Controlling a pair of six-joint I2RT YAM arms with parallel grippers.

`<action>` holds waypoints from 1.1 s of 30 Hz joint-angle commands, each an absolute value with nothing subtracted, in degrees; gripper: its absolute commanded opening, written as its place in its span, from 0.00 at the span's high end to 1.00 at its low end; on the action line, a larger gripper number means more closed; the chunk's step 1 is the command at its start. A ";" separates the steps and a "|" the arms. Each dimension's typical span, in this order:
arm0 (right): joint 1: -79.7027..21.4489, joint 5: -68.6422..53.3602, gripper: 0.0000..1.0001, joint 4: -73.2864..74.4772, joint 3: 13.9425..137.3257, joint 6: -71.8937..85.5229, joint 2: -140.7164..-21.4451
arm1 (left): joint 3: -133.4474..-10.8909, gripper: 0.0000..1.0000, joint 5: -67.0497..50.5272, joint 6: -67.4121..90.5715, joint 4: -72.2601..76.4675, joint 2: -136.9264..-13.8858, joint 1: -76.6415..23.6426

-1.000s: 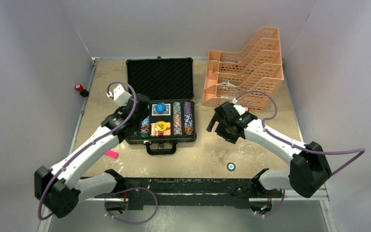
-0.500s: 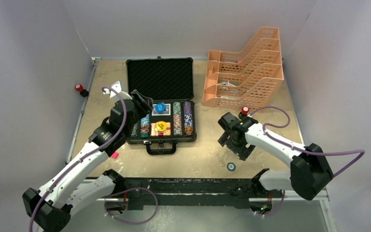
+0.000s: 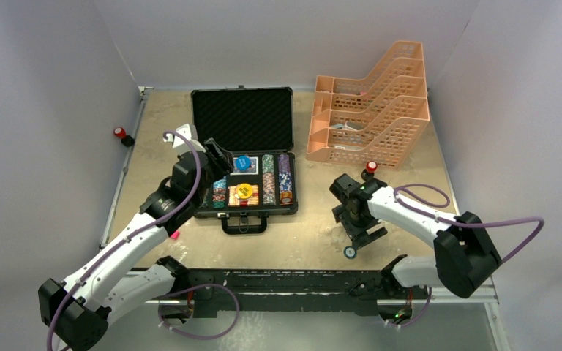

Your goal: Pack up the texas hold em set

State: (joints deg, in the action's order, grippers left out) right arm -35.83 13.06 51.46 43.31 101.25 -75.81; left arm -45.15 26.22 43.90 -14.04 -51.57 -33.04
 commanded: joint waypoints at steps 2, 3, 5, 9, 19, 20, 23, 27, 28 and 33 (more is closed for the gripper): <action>-35.64 13.40 0.10 55.37 41.21 110.84 -76.63 | -45.44 0.45 28.29 43.32 -11.63 -51.54 -32.61; -35.60 13.66 0.10 54.83 40.79 110.88 -76.33 | -45.32 0.45 28.63 43.33 -11.64 -51.34 -32.61; -35.57 13.63 0.11 54.31 40.04 111.32 -75.67 | -45.14 0.45 29.18 43.33 -11.82 -51.14 -32.61; -35.34 12.54 0.12 50.21 37.49 109.52 -73.98 | -45.23 0.44 29.69 43.22 -11.74 -51.20 -32.48; -35.17 5.57 0.19 30.79 30.71 98.89 -67.11 | -45.62 0.44 29.93 43.15 -12.13 -51.85 -32.20; -35.16 5.54 0.19 29.89 30.79 97.71 -66.73 | -45.69 0.44 29.97 43.14 -12.13 -51.87 -32.17; -35.16 6.02 0.20 28.24 31.39 94.85 -66.19 | -45.64 0.44 30.12 43.18 -12.28 -51.87 -32.17; -34.98 5.96 0.21 26.38 32.10 91.60 -66.23 | -45.61 0.44 30.41 43.24 -12.39 -51.83 -32.17; -34.95 6.25 0.21 27.31 32.55 91.53 -66.35 | -45.59 0.44 30.41 43.24 -12.43 -51.83 -32.16; -34.96 13.49 0.21 42.92 39.49 96.20 -68.52 | -45.64 0.44 30.41 43.19 -12.42 -51.64 -32.08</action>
State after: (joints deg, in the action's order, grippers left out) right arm -35.18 6.35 31.42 33.19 93.91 -66.89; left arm -45.12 29.21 43.88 -14.24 -52.07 -32.62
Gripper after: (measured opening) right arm 0.786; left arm 0.560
